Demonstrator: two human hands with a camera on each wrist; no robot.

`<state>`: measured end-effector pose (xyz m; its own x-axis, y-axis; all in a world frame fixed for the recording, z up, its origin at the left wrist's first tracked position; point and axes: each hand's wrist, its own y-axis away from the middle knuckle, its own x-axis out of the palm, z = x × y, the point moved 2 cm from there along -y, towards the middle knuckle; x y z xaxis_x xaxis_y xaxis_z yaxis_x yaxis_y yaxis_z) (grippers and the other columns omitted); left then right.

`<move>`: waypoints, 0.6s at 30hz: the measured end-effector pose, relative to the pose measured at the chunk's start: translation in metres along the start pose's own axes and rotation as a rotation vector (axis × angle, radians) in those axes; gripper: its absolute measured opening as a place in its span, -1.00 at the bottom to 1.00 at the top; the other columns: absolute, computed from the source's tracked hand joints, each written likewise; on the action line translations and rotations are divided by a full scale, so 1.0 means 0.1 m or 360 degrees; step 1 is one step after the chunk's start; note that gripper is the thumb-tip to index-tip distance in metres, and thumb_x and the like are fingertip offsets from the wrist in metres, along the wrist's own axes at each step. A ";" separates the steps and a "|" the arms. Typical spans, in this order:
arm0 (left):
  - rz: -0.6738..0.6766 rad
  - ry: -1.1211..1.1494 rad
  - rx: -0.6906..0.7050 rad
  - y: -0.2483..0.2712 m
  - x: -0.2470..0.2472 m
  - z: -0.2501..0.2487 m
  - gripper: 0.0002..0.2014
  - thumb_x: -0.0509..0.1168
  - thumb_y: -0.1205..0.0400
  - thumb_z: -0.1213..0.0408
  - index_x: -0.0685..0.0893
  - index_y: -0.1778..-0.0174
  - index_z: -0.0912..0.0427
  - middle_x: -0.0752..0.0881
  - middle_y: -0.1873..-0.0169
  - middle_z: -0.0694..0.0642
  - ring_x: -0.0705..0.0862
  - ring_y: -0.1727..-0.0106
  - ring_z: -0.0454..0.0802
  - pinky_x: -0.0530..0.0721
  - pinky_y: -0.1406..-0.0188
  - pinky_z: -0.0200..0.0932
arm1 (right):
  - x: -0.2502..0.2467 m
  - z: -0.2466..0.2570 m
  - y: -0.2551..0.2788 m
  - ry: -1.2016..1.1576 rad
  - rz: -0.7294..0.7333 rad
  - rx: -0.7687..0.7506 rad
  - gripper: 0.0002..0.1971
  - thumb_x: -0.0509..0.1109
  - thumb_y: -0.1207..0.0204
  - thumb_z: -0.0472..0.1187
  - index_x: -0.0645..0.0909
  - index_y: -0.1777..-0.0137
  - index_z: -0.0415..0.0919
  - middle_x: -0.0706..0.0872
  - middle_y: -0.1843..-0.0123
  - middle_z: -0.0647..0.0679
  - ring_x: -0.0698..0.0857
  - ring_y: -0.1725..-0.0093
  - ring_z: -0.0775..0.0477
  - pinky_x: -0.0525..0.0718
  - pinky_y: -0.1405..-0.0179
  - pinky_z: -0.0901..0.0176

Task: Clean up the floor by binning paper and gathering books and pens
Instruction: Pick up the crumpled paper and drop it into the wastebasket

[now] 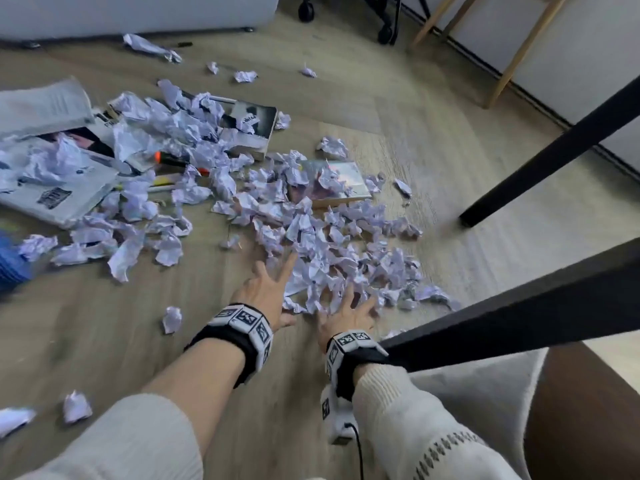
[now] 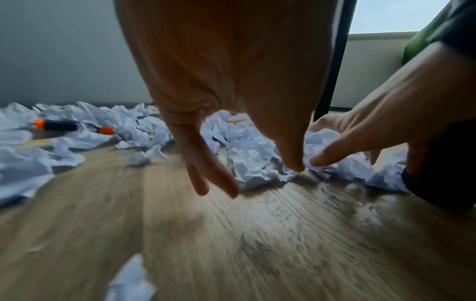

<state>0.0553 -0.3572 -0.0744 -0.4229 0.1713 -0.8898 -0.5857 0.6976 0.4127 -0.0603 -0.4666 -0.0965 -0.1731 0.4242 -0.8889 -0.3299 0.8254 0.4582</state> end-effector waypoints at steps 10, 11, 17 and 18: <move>0.0000 -0.0047 -0.0082 -0.38 0.02 -0.07 -0.70 0.07 -0.70 0.45 0.40 -0.36 0.25 0.36 -0.35 0.36 0.67 -0.13 0.23 0.55 0.12 -0.03 | -0.09 0.26 0.03 -0.0361 -0.0106 -0.0365 -0.72 0.20 -0.58 -0.25 0.42 -0.26 -0.30 0.39 -0.29 -0.26 0.56 -0.18 -0.31 0.50 -0.14 0.05; -0.0038 -0.0010 -0.0144 -0.40 0.00 -0.02 -0.72 0.06 -0.70 0.42 0.42 -0.34 0.28 0.39 -0.34 0.35 0.65 -0.14 0.22 0.54 0.13 -0.04 | -0.20 0.27 -0.01 -0.0397 -0.0208 -0.0384 -0.74 0.17 -0.56 -0.31 0.44 -0.22 -0.33 0.42 -0.25 -0.26 0.55 -0.18 -0.31 0.52 -0.16 0.02; -0.0483 0.0153 -0.0409 -0.47 -0.16 0.28 -0.53 0.05 -0.66 -0.03 0.65 -0.13 0.29 0.60 -0.14 0.28 0.54 -0.14 0.17 0.53 -0.03 -0.01 | -0.58 0.47 -0.55 -0.0106 -0.0571 -0.0267 -0.60 0.11 -0.52 0.01 0.54 -0.08 -0.32 0.50 -0.19 -0.28 0.45 -0.14 -0.27 0.45 -0.09 -0.06; -0.0540 0.0159 -0.0418 -0.49 -0.20 0.30 -0.51 0.04 -0.67 -0.07 0.69 -0.06 0.28 0.62 -0.11 0.25 0.52 -0.15 0.16 0.53 -0.02 -0.01 | -0.59 0.50 -0.64 -0.0136 -0.0571 -0.0161 -0.51 0.10 -0.49 0.11 0.52 -0.08 -0.33 0.47 -0.20 -0.28 0.45 -0.16 -0.28 0.47 -0.09 -0.10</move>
<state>0.1130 -0.3734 -0.0828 -0.2334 -0.1142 -0.9657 -0.8536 0.4997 0.1472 0.0174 -0.5258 -0.0733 0.0468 0.1478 -0.9879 -0.4463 0.8879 0.1117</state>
